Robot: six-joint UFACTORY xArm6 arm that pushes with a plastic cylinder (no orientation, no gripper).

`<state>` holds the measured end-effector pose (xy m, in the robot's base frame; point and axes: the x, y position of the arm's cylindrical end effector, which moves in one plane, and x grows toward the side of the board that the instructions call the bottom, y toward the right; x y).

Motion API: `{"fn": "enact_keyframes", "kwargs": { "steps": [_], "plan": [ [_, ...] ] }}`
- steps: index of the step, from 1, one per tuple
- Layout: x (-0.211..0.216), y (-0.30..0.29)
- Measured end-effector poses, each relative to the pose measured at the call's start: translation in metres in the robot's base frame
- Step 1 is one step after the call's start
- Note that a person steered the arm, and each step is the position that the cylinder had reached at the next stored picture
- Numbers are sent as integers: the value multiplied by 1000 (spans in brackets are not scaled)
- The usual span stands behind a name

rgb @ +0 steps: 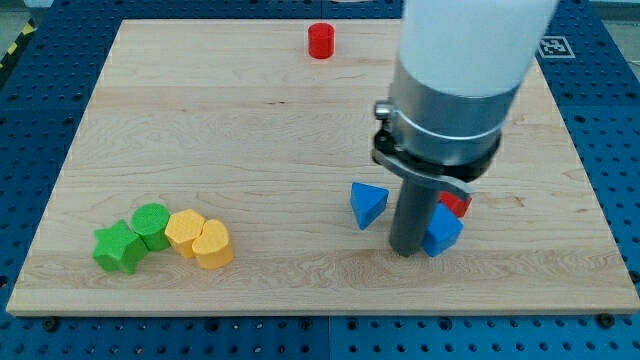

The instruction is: Slide blue triangle to the top center

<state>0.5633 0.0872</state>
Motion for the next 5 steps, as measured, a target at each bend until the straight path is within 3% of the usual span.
{"fn": "enact_keyframes", "kwargs": {
  "steps": [3, 5],
  "plan": [
    [-12, -29],
    [-73, -49]
  ]
}}
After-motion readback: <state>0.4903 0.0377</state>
